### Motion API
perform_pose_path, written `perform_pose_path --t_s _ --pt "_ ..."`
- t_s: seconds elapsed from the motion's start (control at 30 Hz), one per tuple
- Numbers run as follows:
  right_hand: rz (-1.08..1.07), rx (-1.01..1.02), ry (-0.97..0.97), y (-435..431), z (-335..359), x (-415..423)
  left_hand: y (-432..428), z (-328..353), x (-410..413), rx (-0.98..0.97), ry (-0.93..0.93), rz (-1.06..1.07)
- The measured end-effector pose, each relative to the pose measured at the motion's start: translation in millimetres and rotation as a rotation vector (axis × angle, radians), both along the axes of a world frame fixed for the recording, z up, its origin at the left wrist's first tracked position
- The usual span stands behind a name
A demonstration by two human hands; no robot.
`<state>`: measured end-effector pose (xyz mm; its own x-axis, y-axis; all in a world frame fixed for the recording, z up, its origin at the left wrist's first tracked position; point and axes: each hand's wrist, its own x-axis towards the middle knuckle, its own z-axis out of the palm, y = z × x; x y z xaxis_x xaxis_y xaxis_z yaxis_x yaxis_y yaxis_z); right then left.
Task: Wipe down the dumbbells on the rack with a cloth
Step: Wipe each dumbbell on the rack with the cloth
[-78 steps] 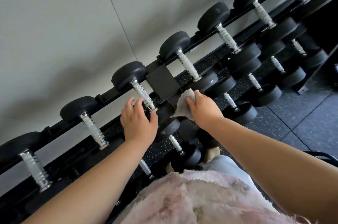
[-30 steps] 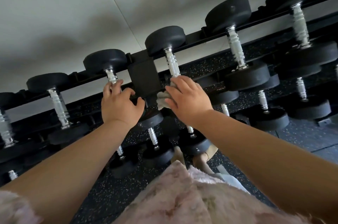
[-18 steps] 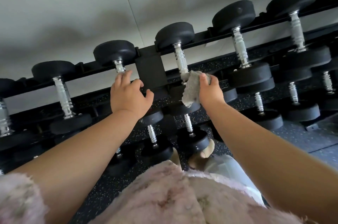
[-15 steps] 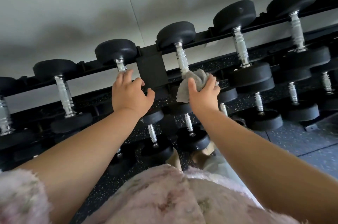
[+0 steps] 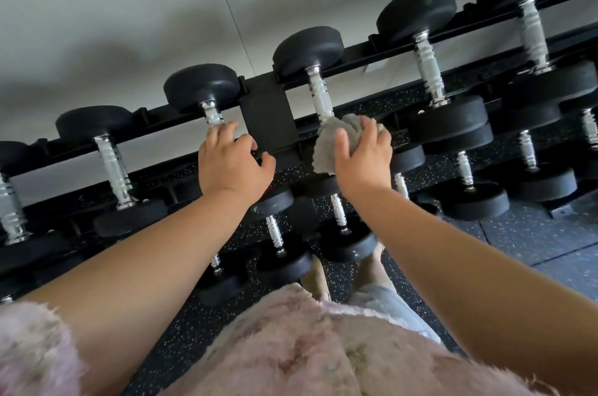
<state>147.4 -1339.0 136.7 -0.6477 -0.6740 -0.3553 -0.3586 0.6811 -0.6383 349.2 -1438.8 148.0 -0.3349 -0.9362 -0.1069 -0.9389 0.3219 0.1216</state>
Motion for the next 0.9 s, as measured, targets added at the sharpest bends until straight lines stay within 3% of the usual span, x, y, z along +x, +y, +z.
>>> perform_pose_path --t_s 0.1,0.2,0.33,0.43,0.6,0.83,0.9 --pt "0.27 0.069 0.333 20.7 4.4 21.0 -1.1 -1.8 -0.4 -0.002 -0.001 -0.008" --pt "0.572 0.071 0.629 20.7 4.3 -10.5 -1.0 -2.1 -0.3 -0.006 -0.007 -0.003" --pt "0.934 0.05 0.73 -10.8 17.4 -47.3 -0.7 -2.8 0.0 -0.026 -0.016 -0.014" --pt "1.087 -0.005 0.716 -21.9 20.7 -38.5 -0.5 -3.9 -0.1 -0.034 -0.02 -0.015" --pt "1.03 -0.077 0.713 -19.1 23.0 -37.0 -0.6 -4.1 0.4 -0.045 -0.013 -0.021" --pt "0.726 0.174 0.326 -3.5 27.5 -82.4 0.1 -4.0 1.9 -0.026 -0.009 -0.015" --pt "0.771 0.147 0.376 -6.2 27.9 -72.9 0.0 -3.8 1.9 -0.03 -0.009 -0.016"
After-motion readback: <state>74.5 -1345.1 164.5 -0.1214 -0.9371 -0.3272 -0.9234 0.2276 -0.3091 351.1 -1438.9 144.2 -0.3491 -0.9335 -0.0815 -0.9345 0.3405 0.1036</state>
